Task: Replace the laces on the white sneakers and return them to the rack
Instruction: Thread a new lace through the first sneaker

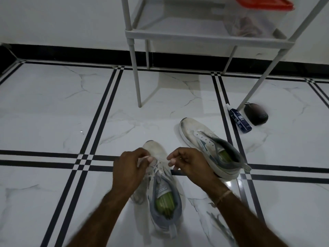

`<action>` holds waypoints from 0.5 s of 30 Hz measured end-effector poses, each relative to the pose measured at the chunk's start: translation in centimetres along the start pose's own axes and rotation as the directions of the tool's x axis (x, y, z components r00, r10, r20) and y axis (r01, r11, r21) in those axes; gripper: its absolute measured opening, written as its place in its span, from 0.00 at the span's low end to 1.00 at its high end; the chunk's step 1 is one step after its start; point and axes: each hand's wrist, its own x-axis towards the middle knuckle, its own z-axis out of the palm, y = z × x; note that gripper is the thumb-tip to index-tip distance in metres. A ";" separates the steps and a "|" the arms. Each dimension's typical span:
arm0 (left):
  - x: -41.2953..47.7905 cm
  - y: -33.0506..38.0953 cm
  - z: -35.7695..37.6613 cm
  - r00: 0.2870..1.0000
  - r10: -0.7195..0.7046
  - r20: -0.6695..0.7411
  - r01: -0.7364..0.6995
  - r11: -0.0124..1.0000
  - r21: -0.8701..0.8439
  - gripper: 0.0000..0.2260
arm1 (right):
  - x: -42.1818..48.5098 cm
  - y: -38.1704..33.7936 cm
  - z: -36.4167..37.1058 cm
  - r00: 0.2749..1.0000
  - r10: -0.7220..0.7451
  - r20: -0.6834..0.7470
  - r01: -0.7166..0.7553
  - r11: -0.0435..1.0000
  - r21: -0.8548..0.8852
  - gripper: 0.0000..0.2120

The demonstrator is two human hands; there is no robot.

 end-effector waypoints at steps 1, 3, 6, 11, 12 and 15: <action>-0.2 1.0 0.3 0.999 0.028 0.037 -0.026 0.997 -0.066 0.12 | 0.1 0.0 0.4 1.000 0.018 -0.004 -0.017 0.998 0.053 0.02; -0.4 2.5 0.8 0.989 0.027 0.145 0.011 0.968 -0.252 0.12 | 0.1 -0.1 1.1 0.999 0.022 -0.041 -0.019 0.995 0.094 0.02; -0.1 2.8 1.0 0.990 0.034 0.134 0.013 0.944 -0.330 0.06 | -0.2 -0.3 1.5 0.999 0.001 -0.039 0.004 0.992 0.128 0.03; -0.5 1.5 0.9 0.990 -0.031 0.137 0.083 0.916 -0.393 0.05 | -0.8 0.3 1.8 0.997 -0.019 -0.072 0.020 1.000 0.007 0.07; -0.6 1.1 0.8 0.989 -0.062 0.135 0.111 0.911 -0.397 0.05 | -0.9 0.6 1.8 0.999 -0.024 -0.047 0.020 0.995 -0.097 0.12; -0.9 0.0 0.8 0.979 -0.145 0.145 0.189 0.915 -0.358 0.05 | -1.3 1.6 2.2 0.999 -0.006 0.052 0.023 0.944 -0.328 0.18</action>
